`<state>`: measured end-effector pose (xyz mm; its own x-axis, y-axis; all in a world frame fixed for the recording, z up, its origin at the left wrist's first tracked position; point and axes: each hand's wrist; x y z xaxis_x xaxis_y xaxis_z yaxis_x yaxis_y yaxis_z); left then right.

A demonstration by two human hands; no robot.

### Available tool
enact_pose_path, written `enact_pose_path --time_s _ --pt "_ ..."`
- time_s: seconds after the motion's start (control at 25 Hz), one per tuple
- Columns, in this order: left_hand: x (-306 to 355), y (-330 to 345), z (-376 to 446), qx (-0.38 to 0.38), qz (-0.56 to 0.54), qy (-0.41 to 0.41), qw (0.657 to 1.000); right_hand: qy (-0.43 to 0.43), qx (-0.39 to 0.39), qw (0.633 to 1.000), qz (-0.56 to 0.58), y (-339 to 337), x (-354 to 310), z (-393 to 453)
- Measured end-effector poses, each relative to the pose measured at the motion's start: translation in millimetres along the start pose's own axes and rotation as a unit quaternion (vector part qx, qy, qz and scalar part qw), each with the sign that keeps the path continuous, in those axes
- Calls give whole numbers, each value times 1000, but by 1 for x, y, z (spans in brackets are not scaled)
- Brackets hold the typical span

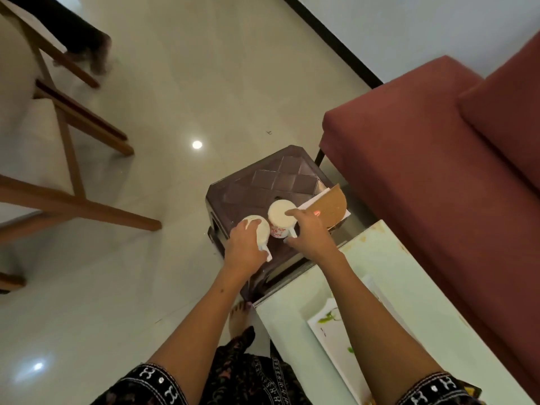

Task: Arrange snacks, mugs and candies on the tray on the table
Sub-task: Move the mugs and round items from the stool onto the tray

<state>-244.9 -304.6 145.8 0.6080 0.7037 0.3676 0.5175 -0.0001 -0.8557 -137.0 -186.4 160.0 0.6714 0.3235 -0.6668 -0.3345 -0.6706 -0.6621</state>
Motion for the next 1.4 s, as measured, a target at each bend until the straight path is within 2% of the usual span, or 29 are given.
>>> enact_pose_path --time_s 0.12,0.2,0.32,0.76,1.08,1.4 --pt "-9 10 27 -57 111 33 992 -3 -25 997 -79 16 0 35" --pt "-12 14 40 -90 130 42 986 -6 -38 992 -117 25 2 51" --pt "-14 17 52 -121 127 54 983 15 -49 990 -133 34 8 69" --pt "-17 17 63 -126 84 40 988 28 -57 986 -152 36 14 83" --pt "16 13 -4 -120 74 40 989 16 -19 990 -139 -2 25 6" --pt "85 68 -116 -118 68 62 989 20 -24 985 -167 -55 86 -116"
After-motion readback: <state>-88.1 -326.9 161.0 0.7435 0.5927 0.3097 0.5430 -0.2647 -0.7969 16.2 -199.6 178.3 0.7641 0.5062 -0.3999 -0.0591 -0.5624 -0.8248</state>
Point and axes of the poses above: each hand's wrist, its own z-axis towards the middle knuckle, its own y-axis out of the palm, x = y × z, and after that the axes turned 12 degrees about z, right-handed
